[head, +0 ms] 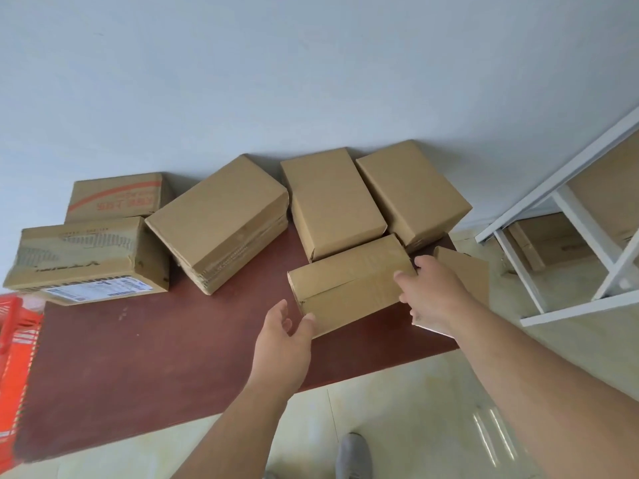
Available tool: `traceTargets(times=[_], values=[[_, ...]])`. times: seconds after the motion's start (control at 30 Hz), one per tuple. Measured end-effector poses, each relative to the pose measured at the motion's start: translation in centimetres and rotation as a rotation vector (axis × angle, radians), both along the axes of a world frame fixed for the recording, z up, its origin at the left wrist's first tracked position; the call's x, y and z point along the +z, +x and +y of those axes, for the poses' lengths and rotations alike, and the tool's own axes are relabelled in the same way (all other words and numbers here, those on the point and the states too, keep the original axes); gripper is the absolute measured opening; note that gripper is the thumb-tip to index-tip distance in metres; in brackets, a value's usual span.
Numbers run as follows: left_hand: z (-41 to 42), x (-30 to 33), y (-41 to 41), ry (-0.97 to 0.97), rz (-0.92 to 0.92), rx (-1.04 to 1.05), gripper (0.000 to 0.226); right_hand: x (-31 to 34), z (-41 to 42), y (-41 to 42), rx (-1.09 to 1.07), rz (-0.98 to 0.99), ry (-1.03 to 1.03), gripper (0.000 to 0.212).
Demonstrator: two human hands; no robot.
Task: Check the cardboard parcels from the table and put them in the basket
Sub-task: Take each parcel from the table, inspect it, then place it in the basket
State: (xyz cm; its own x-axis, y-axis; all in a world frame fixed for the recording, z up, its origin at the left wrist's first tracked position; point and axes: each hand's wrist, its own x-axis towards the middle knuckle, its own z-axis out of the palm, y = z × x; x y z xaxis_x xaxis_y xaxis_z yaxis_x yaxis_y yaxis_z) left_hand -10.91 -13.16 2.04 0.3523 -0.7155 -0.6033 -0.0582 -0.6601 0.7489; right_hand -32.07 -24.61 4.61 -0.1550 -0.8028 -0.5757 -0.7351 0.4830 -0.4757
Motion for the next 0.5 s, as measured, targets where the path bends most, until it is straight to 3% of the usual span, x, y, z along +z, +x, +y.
traceTargets(times=[0.1,0.2,0.33,0.5], values=[[0.7,-1.0,-0.5,-0.084,0.026,-0.018,0.044,-0.5,0.5,0.5,0.048,0.013,-0.081,0.023],[2.7,-1.8,-0.4,-0.179,0.014,0.057,0.029,-0.3,2.3,1.2,0.114,0.029,-0.193,0.032],[6.3,-2.8,0.9,-0.369,-0.064,0.153,0.042,0.1,6.0,2.4,0.206,0.016,-0.363,0.045],[11.8,-3.4,2.8,-0.6,0.003,0.326,0.057,-0.3,13.6,3.1,0.238,-0.116,-0.515,0.053]])
